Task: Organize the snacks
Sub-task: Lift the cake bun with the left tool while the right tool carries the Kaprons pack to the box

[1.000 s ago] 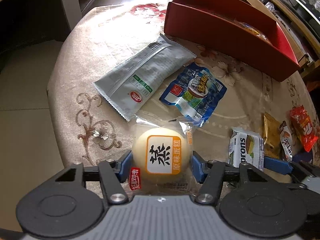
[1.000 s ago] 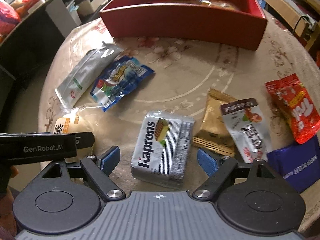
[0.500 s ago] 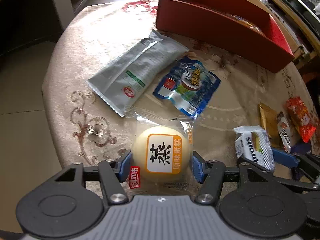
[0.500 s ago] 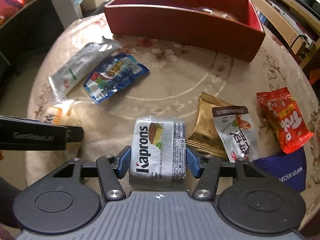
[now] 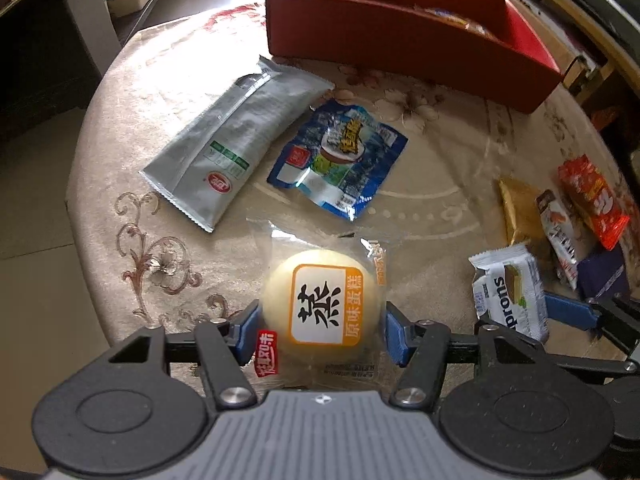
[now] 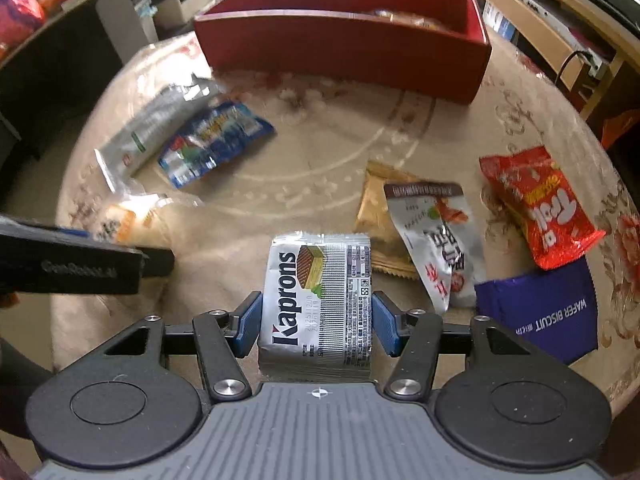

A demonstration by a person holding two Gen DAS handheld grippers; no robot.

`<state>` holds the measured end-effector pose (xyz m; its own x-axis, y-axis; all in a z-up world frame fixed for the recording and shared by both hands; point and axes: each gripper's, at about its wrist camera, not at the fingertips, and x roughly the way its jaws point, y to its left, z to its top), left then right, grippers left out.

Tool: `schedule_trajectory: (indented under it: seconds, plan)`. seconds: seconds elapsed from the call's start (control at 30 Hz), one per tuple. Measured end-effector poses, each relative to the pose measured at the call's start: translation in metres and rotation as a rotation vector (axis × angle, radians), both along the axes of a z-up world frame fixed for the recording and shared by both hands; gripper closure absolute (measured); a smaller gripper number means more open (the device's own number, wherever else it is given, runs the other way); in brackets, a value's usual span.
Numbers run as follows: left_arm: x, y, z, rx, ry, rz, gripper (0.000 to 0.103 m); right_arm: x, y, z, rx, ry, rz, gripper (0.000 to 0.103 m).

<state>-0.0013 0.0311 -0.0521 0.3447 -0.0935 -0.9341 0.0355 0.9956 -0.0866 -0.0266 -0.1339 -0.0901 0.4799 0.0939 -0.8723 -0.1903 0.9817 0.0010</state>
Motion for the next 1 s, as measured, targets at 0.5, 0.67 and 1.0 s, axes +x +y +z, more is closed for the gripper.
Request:
schedule_trajectory:
  seconds: [0.5,0.67,1.0]
  plan:
    - [-0.006,-0.009,-0.001,0.05,-0.018,-0.055,0.045,-0.004,-0.003,0.004,-0.018,-0.018,0.015,0.038]
    - [-0.012,-0.014,0.006,0.044,-0.042,-0.069,0.045,-0.011,-0.009,0.017,0.011,-0.053,-0.001,0.038]
    - [-0.008,-0.029,0.035,0.079,-0.154,-0.096,0.046,-0.012,-0.021,0.04,0.073,-0.127,-0.034,0.038]
